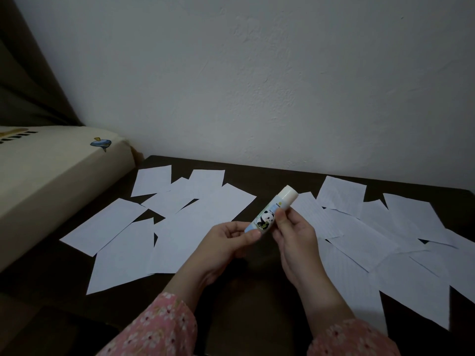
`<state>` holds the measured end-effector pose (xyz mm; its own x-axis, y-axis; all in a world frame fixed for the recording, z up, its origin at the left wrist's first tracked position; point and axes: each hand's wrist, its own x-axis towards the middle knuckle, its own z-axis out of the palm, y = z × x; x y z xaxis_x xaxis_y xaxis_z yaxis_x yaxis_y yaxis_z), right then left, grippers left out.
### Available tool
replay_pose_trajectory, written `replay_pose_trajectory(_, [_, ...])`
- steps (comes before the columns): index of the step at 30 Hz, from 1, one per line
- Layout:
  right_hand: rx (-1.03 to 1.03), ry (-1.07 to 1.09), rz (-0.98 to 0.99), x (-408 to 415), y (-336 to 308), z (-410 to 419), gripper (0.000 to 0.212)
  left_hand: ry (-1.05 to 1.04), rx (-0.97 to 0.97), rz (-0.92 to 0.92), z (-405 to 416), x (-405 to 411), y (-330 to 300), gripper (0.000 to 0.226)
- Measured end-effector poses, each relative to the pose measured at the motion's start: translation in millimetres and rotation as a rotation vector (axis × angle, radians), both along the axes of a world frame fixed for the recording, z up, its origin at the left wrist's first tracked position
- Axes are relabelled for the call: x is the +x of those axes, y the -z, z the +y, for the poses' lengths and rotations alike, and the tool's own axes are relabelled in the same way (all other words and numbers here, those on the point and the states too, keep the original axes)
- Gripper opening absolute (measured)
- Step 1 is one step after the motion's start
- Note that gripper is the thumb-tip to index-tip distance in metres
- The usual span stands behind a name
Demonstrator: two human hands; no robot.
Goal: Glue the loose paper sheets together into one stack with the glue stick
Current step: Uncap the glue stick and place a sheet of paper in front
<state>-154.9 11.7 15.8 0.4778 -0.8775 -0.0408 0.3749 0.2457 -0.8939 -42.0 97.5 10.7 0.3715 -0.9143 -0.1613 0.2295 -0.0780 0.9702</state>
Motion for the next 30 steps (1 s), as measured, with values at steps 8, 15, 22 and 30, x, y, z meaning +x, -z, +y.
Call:
replay_pose_trajectory(8, [-0.137,-0.066,0.064,15.4,-4.4,7.3,0.037,0.165,0.017,-0.005,18.1,19.1,-7.9,0.028])
replay_pose_trajectory(15, [-0.585,-0.14,0.523,43.9,1.7,24.3,0.031,-0.149,0.001,-0.044,48.4,65.4,-16.0,0.041])
replay_pose_trajectory(22, [-1.114,-0.363,0.95,74.8,29.1,53.8,0.042,-0.549,0.28,-0.752,74.5,100.4,4.0,0.033])
replay_pose_trajectory(30, [-1.193,-0.458,1.181,74.6,28.0,61.0,0.049,-0.622,0.391,-0.695,75.7,113.1,22.0,0.044])
